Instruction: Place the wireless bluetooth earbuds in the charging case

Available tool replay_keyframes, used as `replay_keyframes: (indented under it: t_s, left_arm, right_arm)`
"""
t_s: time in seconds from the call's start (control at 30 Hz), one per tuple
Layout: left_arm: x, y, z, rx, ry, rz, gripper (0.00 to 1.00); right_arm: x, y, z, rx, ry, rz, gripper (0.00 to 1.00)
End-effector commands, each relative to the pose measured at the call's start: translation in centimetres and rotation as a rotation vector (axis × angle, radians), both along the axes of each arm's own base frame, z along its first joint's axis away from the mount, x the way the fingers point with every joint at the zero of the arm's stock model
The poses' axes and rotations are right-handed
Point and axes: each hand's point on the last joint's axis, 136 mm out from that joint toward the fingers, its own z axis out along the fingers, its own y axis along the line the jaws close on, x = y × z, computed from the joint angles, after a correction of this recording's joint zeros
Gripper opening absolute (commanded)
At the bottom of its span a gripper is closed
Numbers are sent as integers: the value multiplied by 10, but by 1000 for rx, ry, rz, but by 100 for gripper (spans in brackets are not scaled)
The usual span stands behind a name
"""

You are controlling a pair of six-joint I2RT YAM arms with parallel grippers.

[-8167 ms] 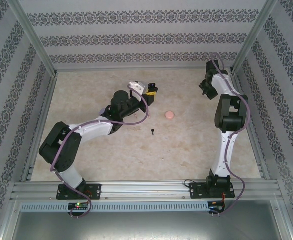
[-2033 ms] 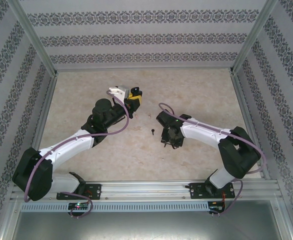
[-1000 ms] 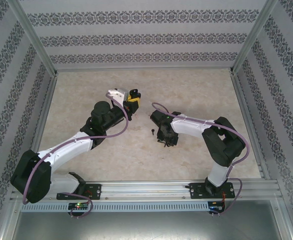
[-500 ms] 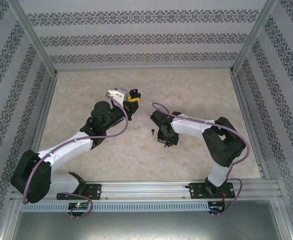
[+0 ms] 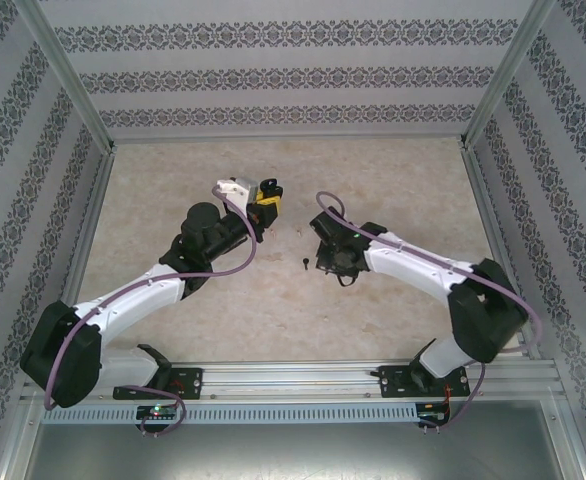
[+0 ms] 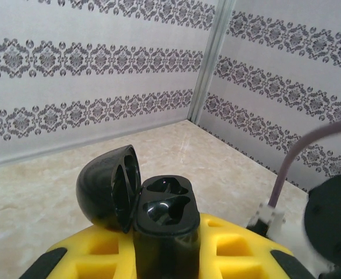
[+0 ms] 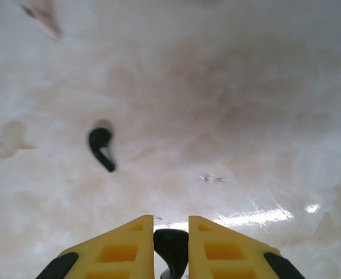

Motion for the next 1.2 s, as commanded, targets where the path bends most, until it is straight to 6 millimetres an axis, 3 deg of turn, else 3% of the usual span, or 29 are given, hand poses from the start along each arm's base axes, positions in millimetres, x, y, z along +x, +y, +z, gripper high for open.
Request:
replay_keyframes:
  t_s: [0.0, 0.3, 0.47, 0.57, 0.67, 0.8, 1.17]
  left_arm:
    - [-18, -2, 31, 2, -141, -54, 0]
    - [-37, -9, 47, 74, -255, -146, 0]
    - [-46, -15, 50, 99, -284, -210, 0]
    - [-50, -19, 52, 107, -310, -237, 0]
    - [-53, -23, 55, 124, -350, -263, 0]
    - [-55, -28, 56, 156, -404, -293, 0]
    - [-56, -39, 63, 252, -533, -345, 0]
  right_arm:
    - [26, 5, 56, 17, -200, 72, 17]
    - [56, 11, 193, 110, -548, 181, 18]
    - [57, 13, 265, 151, -730, 245, 18]
    - [52, 18, 293, 177, -813, 302, 18]
    - [45, 26, 316, 202, -895, 384, 18]
    - [34, 32, 331, 215, -985, 470, 18]
    - [6, 51, 330, 294, -1092, 647, 18]
